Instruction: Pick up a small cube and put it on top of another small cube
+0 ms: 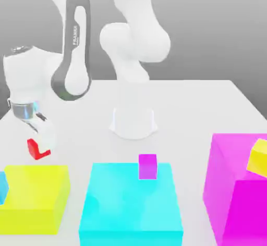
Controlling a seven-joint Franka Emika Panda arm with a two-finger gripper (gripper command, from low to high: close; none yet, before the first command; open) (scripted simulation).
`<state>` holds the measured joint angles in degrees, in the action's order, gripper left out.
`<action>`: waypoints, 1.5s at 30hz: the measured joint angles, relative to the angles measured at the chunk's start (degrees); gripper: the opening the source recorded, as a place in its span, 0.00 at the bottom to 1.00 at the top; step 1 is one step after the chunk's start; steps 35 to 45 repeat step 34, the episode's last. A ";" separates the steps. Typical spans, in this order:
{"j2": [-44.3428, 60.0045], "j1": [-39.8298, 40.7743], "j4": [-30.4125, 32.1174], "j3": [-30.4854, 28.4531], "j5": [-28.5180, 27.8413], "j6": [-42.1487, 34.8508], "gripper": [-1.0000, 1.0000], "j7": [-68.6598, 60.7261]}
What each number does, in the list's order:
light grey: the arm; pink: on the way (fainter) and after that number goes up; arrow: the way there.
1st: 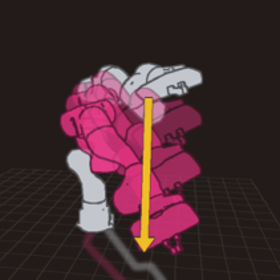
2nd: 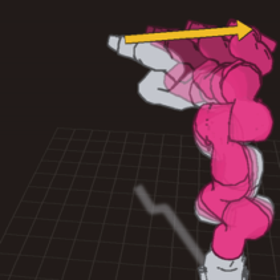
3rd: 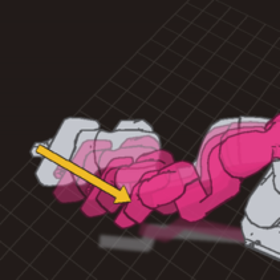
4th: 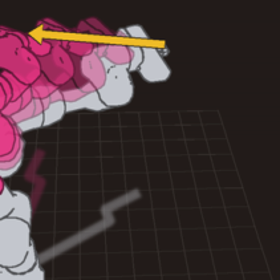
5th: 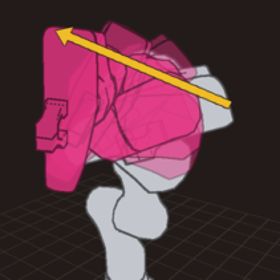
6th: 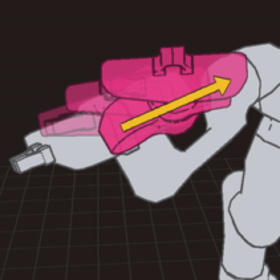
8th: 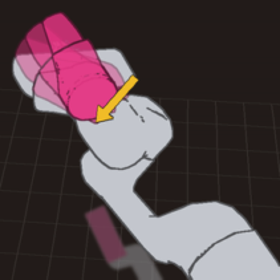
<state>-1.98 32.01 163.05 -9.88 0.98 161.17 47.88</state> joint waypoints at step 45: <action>-22.18 -23.19 2.67 27.17 10.18 -19.20 1.00 40.46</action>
